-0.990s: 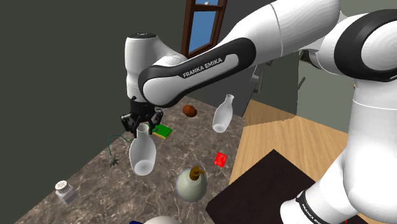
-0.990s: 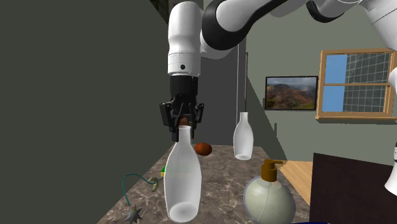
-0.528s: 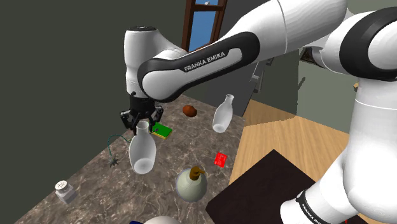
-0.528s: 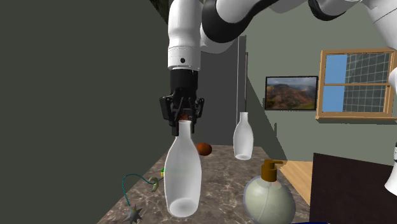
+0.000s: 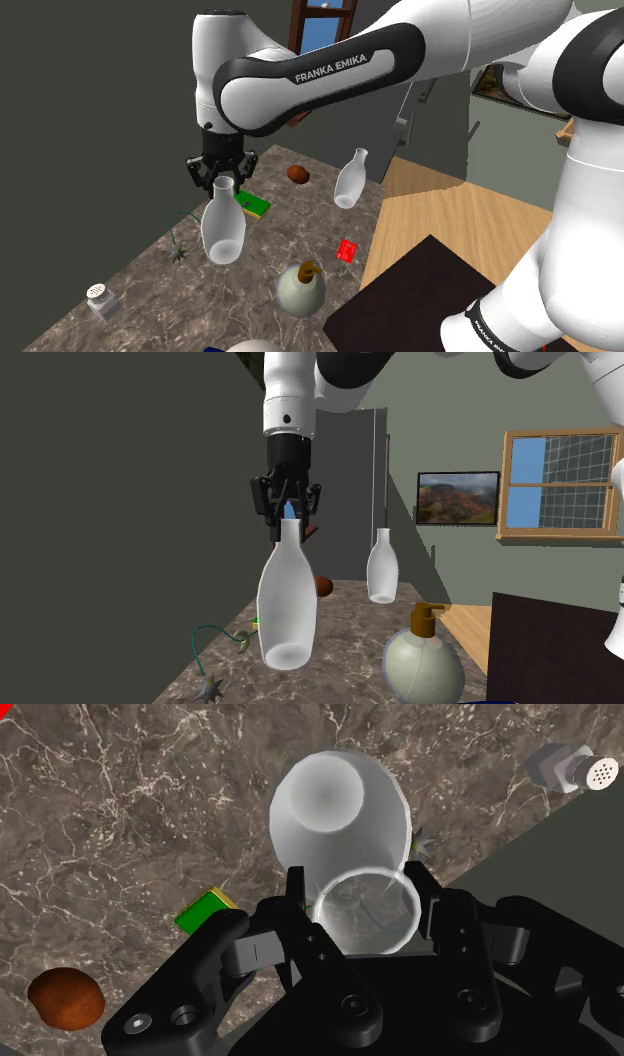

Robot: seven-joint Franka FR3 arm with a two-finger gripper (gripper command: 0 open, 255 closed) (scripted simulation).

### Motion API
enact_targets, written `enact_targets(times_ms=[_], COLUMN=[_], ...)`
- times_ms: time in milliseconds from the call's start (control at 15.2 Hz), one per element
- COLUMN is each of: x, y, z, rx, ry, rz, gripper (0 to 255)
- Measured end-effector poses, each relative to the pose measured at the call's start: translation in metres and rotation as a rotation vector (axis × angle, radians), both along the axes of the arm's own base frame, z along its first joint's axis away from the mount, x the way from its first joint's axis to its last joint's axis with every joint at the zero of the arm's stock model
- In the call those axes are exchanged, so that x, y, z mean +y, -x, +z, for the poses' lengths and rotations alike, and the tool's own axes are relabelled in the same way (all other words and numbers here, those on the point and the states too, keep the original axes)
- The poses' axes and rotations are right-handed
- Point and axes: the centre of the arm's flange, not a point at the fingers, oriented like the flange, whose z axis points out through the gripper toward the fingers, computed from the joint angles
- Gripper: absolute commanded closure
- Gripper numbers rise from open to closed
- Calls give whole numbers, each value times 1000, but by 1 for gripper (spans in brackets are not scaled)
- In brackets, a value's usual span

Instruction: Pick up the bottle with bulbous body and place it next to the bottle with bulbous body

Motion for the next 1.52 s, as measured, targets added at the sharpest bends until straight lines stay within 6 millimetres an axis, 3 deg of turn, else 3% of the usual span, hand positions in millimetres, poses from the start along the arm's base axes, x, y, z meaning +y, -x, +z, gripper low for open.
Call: enact_targets(times_ms=[1518], x=[-1], y=[1], z=[121], rx=[0], ry=[0], rz=[0], gripper=[255])
